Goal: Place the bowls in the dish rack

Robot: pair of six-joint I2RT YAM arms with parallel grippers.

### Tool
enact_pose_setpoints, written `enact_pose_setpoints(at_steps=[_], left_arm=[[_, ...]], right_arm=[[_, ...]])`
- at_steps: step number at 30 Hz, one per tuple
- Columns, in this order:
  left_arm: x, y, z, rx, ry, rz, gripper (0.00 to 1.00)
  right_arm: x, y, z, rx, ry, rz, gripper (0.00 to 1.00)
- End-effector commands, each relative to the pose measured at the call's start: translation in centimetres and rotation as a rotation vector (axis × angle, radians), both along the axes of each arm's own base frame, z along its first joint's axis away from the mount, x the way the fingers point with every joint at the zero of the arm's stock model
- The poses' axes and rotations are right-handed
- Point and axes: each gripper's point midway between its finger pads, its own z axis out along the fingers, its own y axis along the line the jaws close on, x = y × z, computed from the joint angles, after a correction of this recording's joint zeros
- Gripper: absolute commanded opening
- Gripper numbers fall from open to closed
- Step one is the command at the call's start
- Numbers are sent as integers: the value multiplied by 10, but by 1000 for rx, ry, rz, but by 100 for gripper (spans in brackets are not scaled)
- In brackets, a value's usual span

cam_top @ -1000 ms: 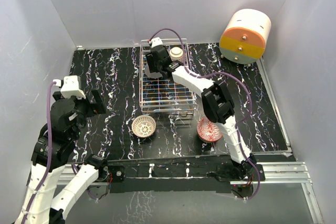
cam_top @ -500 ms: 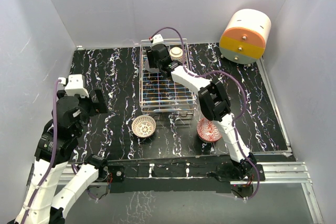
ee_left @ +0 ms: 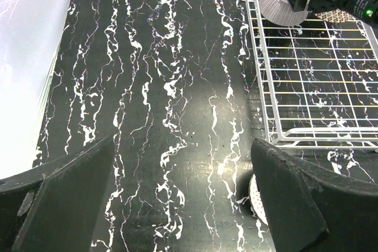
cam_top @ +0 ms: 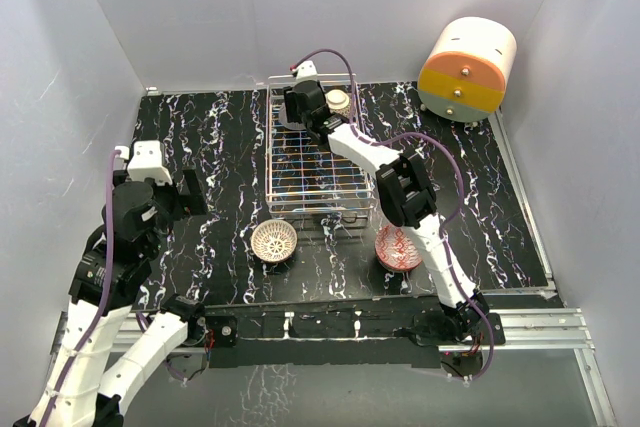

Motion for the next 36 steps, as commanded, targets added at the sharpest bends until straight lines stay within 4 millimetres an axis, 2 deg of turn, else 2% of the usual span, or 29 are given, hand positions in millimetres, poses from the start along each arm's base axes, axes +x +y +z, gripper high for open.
enact_pose_setpoints(at_steps=[1,8,11,16,20,21,22,23,26,30,32,34,35,36], left_arm=[[5,-2,2,10,-12,-9,97],[6,-5,2,2,-9,-19,97],[6,-4,3,3,-8,-15,97],[6,-4,4,5,-10,-12,97],[7,-3,2,4,-7,-5,97],[7,-3,2,2,-5,-5,97],[7,-4,2,-3,-7,-4,97],[8,-4,3,-7,-8,-5,97],[9,-7,6,-22,-11,-11,97],[10,-11,8,-38,-18,-25,97],[12,-13,8,-43,-16,-30,97],[13,-14,7,-51,-10,-31,97],[14,-16,7,-56,-9,-33,97],[15,-17,7,-60,-8,-36,97]], right_arm=[[18,2,46,77,-129,-23,53],[19,11,44,98,-126,12,69],[18,13,47,107,-129,25,71],[9,11,74,139,-166,43,73],[-9,1,122,174,-224,45,75],[-15,-3,135,180,-235,40,81],[-22,-6,144,178,-240,39,97],[-31,-8,155,175,-249,42,98],[-62,-18,176,138,-260,25,99],[-108,-33,192,101,-241,35,99],[-134,-48,194,110,-190,29,99],[-164,-66,191,120,-124,22,99],[-182,-77,196,128,-107,20,99],[-197,-88,191,128,-75,9,99]])
